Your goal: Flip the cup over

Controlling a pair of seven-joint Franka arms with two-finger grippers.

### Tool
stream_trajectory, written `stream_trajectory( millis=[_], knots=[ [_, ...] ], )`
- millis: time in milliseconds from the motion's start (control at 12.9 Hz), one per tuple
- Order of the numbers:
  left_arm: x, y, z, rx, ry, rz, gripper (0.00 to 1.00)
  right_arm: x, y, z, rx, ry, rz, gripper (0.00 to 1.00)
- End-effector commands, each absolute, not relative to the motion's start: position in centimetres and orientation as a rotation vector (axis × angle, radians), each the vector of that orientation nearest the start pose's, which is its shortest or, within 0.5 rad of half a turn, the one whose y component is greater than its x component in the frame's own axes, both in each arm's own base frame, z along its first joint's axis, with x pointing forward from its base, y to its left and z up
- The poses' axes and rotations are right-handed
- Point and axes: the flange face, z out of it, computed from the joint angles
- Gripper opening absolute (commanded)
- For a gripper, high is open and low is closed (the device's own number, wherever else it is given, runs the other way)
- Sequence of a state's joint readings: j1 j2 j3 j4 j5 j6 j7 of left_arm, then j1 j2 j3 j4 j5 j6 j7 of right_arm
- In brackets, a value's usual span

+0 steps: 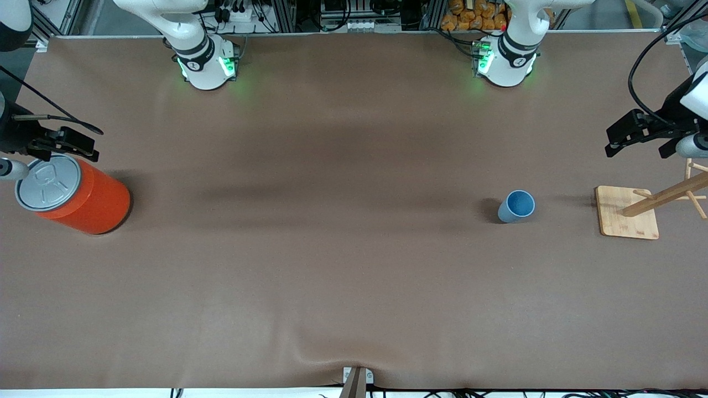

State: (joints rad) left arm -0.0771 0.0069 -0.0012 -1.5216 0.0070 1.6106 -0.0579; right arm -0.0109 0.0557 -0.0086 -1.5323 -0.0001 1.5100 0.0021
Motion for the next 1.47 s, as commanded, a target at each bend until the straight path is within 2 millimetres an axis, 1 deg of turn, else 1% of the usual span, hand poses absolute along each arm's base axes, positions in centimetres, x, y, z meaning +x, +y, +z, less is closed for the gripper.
stream_trajectory(
  millis=[0, 155, 466, 621, 853, 1009, 1397],
  knots=[
    [55.8, -4.6, 65.3, -3.131, -0.032, -0.112, 1.00, 56.3, -1.1, 60.8, -3.128, 0.038, 0.117, 1.00],
    [55.8, -4.3, 65.2, -3.134, -0.041, -0.107, 1.00, 56.3, -1.1, 60.8, -3.128, 0.038, 0.117, 1.00],
    [55.9, -4.3, 64.7, -3.133, -0.041, -0.081, 1.00, 56.3, -1.1, 60.8, -3.128, 0.038, 0.117, 1.00],
    [56.0, -4.1, 64.9, -3.131, -0.049, -0.090, 1.00, 56.2, -0.7, 61.3, -3.131, 0.043, 0.111, 1.00],
    [55.8, -2.8, 65.3, -3.130, -0.097, -0.093, 1.00, 56.2, -1.2, 62.8, -3.142, 0.053, 0.077, 1.00],
    [55.9, -1.2, 65.3, -3.129, -0.133, -0.090, 1.00, 55.9, -1.0, 62.8, -3.138, 0.053, 0.111, 1.00],
    [55.8, -1.4, 65.2, -3.132, -0.133, -0.085, 1.00, 55.7, -1.1, 62.4, -3.127, 0.061, 0.149, 1.00]
  ],
)
